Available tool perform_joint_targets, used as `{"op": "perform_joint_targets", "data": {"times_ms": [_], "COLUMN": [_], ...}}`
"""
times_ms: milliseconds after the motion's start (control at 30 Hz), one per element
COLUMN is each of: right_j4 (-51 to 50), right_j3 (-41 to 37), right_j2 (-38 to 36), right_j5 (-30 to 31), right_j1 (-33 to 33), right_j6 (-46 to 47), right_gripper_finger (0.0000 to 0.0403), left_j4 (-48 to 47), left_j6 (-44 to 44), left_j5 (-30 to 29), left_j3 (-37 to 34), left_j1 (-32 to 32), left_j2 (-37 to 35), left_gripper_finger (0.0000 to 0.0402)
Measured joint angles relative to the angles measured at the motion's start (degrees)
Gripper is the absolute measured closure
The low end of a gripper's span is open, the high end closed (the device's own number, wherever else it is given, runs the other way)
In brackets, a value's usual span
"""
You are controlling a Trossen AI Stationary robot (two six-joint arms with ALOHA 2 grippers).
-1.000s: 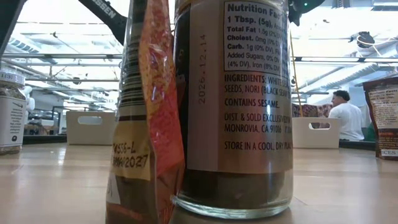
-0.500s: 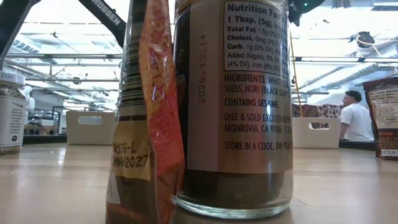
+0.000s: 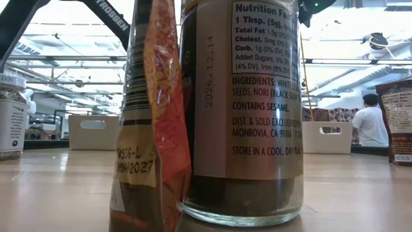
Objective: Sort spices by type
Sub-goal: Put the white seasoning bottle into the left white bin
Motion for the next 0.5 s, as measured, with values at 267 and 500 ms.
{"op": "perform_joint_targets", "data": {"times_ms": [267,500], "right_j4": [-0.14,-1.30], "right_j3": [0.00,0.00], "right_j2": [0.00,-0.02], "right_j5": [0.01,0.02], "right_j1": [0.00,0.00], "right_j6": [-0.10,-0.15], "right_gripper_finger": [0.0403,0.0403], "left_j4": [-0.10,-0.13], "left_j6": [8.98,8.81], "left_j5": [-0.02,-0.72], "left_j3": [0.00,0.00], "left_j1": [-0.15,-0.15], "left_j2": [0.00,0.00], "left_gripper_finger": [0.0165,0.0167]}}
